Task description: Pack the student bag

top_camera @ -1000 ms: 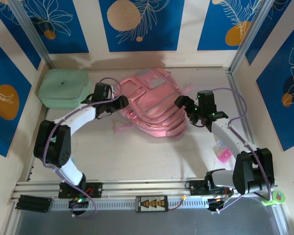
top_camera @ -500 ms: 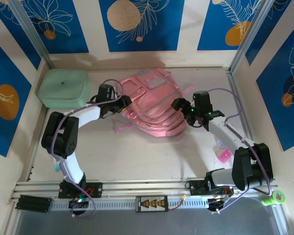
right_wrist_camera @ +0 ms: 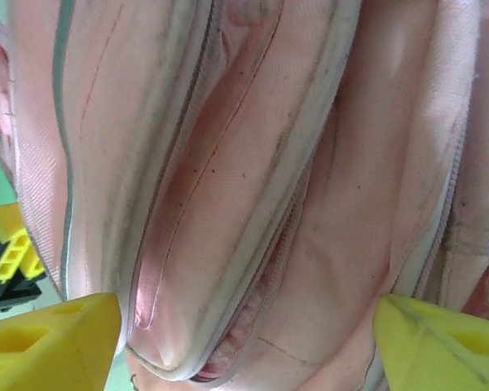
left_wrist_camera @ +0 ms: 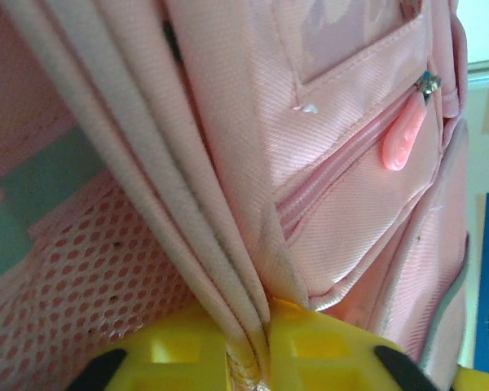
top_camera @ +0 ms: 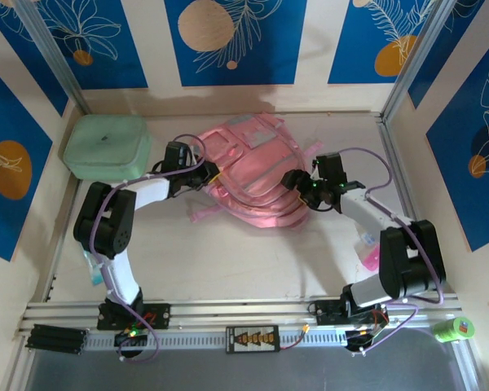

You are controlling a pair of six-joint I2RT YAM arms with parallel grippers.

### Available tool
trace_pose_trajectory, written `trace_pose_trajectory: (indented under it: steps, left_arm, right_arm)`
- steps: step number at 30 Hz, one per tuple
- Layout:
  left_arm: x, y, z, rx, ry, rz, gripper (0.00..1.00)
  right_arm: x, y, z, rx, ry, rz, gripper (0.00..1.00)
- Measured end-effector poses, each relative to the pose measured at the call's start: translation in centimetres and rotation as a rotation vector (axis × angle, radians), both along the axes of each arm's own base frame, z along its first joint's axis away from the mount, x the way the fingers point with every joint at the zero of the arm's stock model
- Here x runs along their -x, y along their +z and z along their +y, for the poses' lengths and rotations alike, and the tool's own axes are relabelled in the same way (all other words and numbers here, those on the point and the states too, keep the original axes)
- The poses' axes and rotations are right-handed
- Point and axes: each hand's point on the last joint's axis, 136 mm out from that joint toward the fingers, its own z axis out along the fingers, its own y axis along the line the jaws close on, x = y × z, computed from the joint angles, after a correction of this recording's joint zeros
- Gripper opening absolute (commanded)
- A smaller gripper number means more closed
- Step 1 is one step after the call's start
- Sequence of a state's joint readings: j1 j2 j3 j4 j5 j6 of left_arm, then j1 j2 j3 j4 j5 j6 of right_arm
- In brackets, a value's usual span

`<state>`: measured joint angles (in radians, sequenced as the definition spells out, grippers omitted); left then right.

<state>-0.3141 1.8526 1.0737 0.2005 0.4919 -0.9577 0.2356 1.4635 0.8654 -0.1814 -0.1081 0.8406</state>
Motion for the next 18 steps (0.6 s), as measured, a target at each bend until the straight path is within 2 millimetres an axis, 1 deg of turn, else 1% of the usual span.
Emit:
trace_pose_trajectory:
  steps: [1, 6, 11, 15, 18]
  left_arm:
    - [0.0, 0.0, 0.0, 0.002, 0.001, 0.001, 0.00]
    - [0.4, 0.6, 0.2, 0.013, 0.010, -0.014, 0.00]
    - [1.6, 2.5, 0.9, 0.024, 0.036, -0.039, 0.00]
    - [2.7, 3.3, 1.5, 0.042, 0.073, -0.035, 0.00]
    - [3.2, 3.2, 1.7, 0.059, 0.098, -0.016, 0.00]
  right_arm:
    - [-0.4, 0.1, 0.2, 0.003, 0.011, -0.003, 0.74]
    - [-2.4, 1.0, 1.1, 0.009, 0.062, -0.040, 0.68]
    - [-4.2, 0.4, 1.8, 0.030, 0.106, -0.029, 0.64]
    - [-6.5, 0.3, 2.5, 0.032, 0.151, -0.025, 0.61]
    - [-8.5, 0.7, 3.1, 0.031, 0.181, -0.037, 0.60]
